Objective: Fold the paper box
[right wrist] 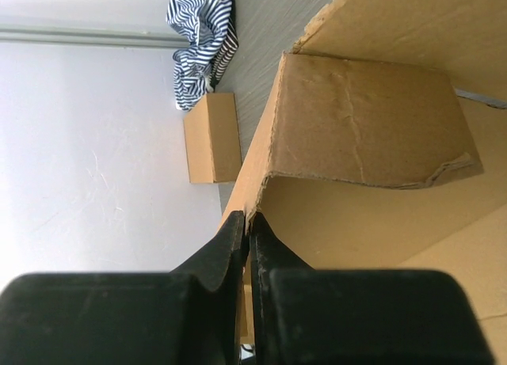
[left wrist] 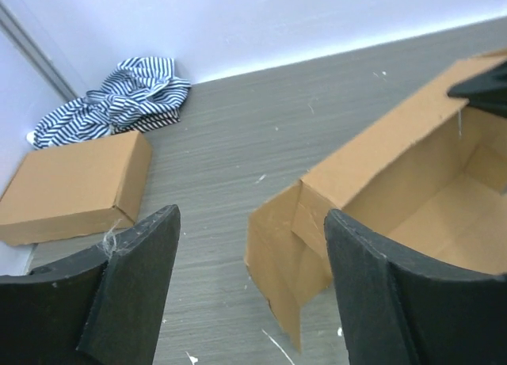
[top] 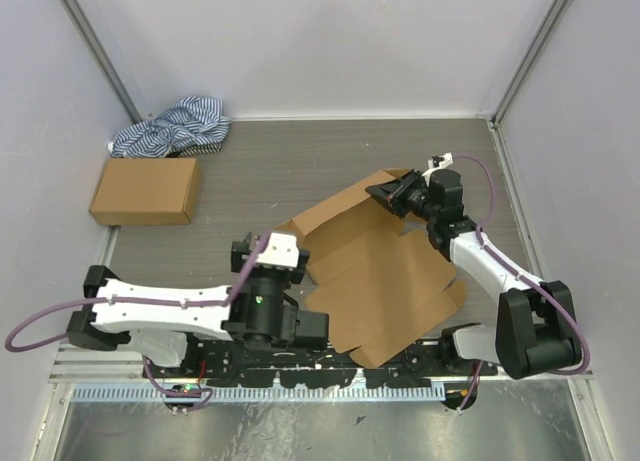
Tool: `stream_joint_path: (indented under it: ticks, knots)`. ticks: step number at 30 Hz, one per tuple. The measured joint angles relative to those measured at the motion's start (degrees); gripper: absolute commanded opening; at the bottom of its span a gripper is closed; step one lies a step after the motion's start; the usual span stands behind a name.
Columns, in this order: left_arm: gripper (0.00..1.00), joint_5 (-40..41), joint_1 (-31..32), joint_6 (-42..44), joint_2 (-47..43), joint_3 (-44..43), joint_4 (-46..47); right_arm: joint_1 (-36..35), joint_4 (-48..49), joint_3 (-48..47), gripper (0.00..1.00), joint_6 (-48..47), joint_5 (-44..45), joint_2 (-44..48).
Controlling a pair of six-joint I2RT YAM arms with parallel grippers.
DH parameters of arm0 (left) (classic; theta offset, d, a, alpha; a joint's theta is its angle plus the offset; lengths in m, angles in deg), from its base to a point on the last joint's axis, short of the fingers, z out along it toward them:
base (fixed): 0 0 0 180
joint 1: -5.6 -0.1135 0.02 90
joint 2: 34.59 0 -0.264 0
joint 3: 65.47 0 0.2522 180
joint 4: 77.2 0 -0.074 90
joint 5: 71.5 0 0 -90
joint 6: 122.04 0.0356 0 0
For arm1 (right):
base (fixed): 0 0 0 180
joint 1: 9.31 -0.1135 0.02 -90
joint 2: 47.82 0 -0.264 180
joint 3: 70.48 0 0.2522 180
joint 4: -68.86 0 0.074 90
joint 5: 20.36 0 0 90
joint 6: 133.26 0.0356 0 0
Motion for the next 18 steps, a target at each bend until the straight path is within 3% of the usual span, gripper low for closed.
stream_joint_path:
  ticks: [4, 8, 18]
  knots:
    - [0.91, 0.02, -3.02, 4.57, -1.66, -3.56, 0.02, 0.00, 1.44, 0.00, 0.06, 0.42, 0.70, -0.94]
    - [0.92, 0.02, -7.48, 8.68, 0.04, -9.16, -0.02, 0.00, 2.49, 0.00, 0.06, 0.83, 0.96, -1.81]
    - [0.92, 0.04, -11.21, 17.79, 16.13, -29.70, 0.17, 0.00, 2.71, -0.04, 0.06, 0.90, 1.14, -1.90]
